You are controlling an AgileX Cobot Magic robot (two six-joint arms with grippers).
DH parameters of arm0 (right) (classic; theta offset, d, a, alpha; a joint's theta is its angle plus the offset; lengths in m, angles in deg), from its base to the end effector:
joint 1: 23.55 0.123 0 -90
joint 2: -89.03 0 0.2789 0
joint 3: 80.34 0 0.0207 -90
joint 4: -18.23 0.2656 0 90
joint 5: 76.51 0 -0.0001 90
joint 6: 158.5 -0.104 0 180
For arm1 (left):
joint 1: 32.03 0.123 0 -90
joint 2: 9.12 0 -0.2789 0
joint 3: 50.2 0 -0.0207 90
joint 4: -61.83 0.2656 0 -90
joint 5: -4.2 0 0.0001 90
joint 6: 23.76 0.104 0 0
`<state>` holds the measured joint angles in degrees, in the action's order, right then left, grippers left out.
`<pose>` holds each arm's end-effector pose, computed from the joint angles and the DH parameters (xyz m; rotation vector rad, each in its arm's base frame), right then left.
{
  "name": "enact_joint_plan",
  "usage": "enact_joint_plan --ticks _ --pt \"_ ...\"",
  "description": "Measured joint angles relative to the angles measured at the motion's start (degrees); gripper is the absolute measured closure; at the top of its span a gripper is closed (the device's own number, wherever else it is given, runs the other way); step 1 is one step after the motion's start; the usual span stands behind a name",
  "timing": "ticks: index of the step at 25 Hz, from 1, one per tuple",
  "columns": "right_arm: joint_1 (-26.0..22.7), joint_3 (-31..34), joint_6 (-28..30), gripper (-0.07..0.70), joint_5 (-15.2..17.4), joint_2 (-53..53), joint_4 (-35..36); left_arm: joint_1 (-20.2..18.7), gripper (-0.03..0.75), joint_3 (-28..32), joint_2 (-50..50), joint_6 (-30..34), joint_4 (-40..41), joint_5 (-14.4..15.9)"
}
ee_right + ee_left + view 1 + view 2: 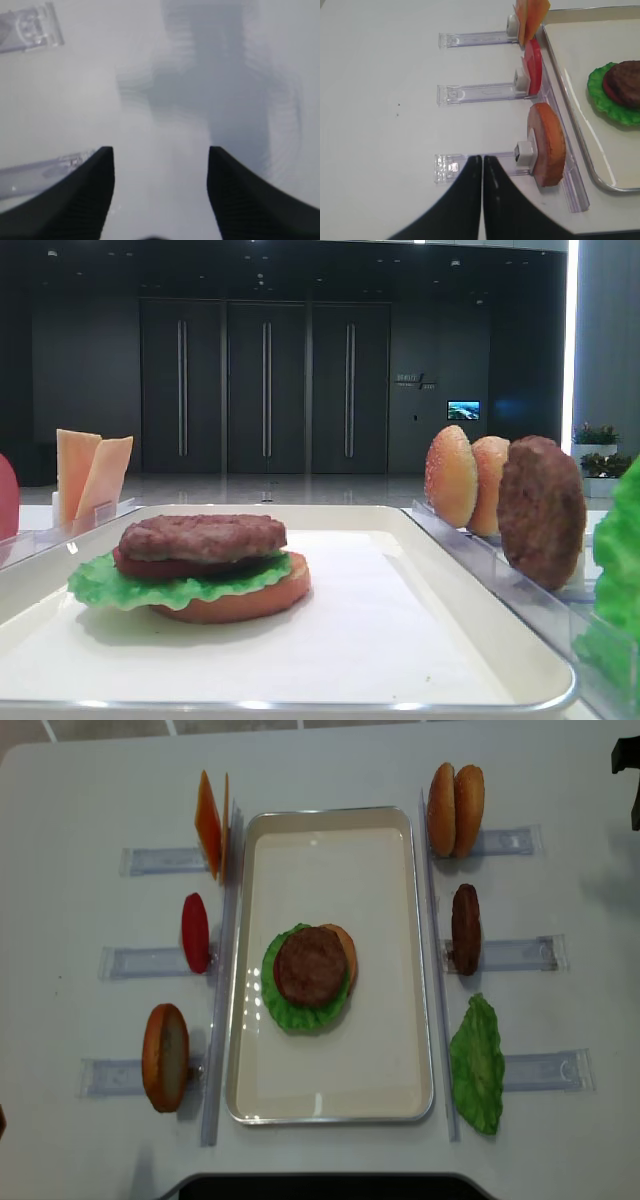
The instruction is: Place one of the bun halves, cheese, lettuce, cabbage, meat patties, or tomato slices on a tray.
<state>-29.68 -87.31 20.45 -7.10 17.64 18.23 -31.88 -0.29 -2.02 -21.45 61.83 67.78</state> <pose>0.3673 -0.0394 0.2513 0.1869 2.9797 -0.0104 0.0242 0.0001 0.2664 0.0397 2.1044 0.0258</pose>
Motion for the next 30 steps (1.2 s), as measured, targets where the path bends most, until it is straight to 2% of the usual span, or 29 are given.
enact_joint_plan --ticks 10,15,21,25,30 --pt "3.28 31.11 -0.11 0.241 0.51 -35.7 0.0 0.0 0.722 0.0 0.0 0.0 0.0 0.0" --pt "3.28 42.63 -0.18 0.241 0.79 -52.39 0.0 0.0 0.722 0.0 0.0 0.0 0.0 0.0" --pt "3.28 51.96 -0.18 0.248 -0.44 -68.99 0.0 0.0 0.722 0.0 0.0 0.0 0.0 0.0" --pt "3.28 53.54 0.16 0.251 -1.87 -77.16 0.51 0.0 0.722 0.0 0.0 0.0 0.0 0.0" --pt "3.28 54.8 3.64 0.267 -3.86 -85.17 3.03 0.0 0.722 0.0 0.0 0.0 0.0 0.0"
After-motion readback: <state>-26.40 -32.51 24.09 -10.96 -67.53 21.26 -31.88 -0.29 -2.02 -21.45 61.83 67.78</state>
